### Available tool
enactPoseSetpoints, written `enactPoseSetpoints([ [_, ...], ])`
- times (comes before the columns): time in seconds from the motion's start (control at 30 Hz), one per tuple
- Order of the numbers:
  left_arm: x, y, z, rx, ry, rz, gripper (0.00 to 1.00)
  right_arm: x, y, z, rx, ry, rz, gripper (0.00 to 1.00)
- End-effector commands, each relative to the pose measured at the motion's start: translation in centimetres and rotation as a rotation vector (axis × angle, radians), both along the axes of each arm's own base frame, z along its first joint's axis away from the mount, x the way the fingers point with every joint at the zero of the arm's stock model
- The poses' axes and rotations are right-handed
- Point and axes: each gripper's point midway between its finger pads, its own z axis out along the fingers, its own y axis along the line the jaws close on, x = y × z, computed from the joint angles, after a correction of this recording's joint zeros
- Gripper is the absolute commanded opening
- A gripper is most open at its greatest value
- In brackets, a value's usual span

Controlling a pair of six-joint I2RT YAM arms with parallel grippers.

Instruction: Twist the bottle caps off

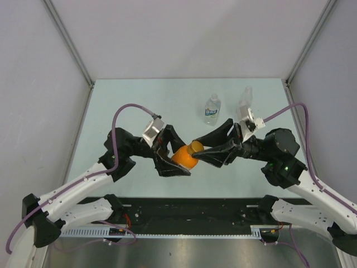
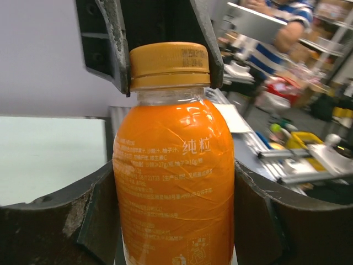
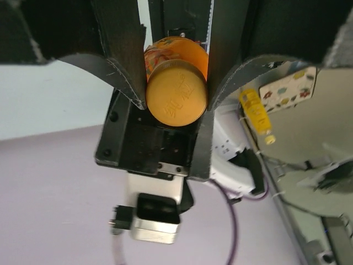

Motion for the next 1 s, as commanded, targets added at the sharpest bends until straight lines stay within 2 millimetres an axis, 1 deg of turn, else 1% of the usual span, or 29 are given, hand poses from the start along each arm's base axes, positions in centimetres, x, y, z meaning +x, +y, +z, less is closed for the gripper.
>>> enactPoseSetpoints([
  [0.0,-5.2,1.5,0.2,0.065,-0.005,-0.342,0.0,-3.6,0.6,-2.2,-0.085,-0.109,0.254,0.0],
  [0.03,-5.2,1.6,0.3,0.069,0.009,-0.349,0.0,-4.2,0.3,-2.4,-0.094,-0.126,0.298,0.0],
  [0.1,-5.4,1.7,0.6,0.052,0.0,-0.355,0.0,-4.8,-0.1,-2.5,-0.098,-0.144,0.333,0.0],
  [0.13,-5.5,1.8,0.8,0.042,-0.001,-0.367,0.0,-5.6,-0.4,-2.5,-0.1,-0.163,0.376,0.0],
  [0.23,-5.8,1.9,0.6,0.052,0.015,-0.387,0.0,-6.5,-1.1,-2.6,-0.104,-0.202,0.419,0.0],
  [0.43,-6.5,2.3,0.9,0.025,0.023,-0.445,0.0,-7.1,-1.7,-3.6,-0.135,-0.237,0.489,0.0],
  [0.5,-6.7,2.1,0.7,0.028,0.038,-0.465,0.0,-7.0,-1.5,-4.1,-0.156,-0.236,0.501,0.0],
  [0.53,-7.0,2.4,0.9,0.018,0.034,-0.477,0.0,-7.0,-1.5,-4.2,-0.162,-0.245,0.501,0.0],
  [0.57,-7.0,2.3,0.7,0.021,0.042,-0.482,0.0,-7.1,-1.5,-4.1,-0.165,-0.252,0.502,0.0],
  [0.6,-7.1,2.4,0.6,0.025,0.05,-0.487,0.0,-7.0,-1.5,-4.5,-0.179,-0.253,0.507,0.0],
  [0.7,-7.2,2.5,0.3,0.022,0.039,-0.489,0.0,-6.8,-1.3,-4.7,-0.198,-0.246,0.506,0.0],
  [0.9,-7.3,2.6,0.2,0.02,0.01,-0.485,0.0,-6.2,-1.0,-4.8,-0.21,-0.235,0.477,0.0],
  [0.93,-7.1,2.4,-0.1,0.04,0.031,-0.479,0.0,-6.0,-1.0,-4.8,-0.212,-0.229,0.465,0.0],
  [0.97,-7.0,2.4,-0.1,0.044,0.026,-0.473,0.0,-5.7,-0.9,-4.7,-0.211,-0.221,0.445,0.02],
])
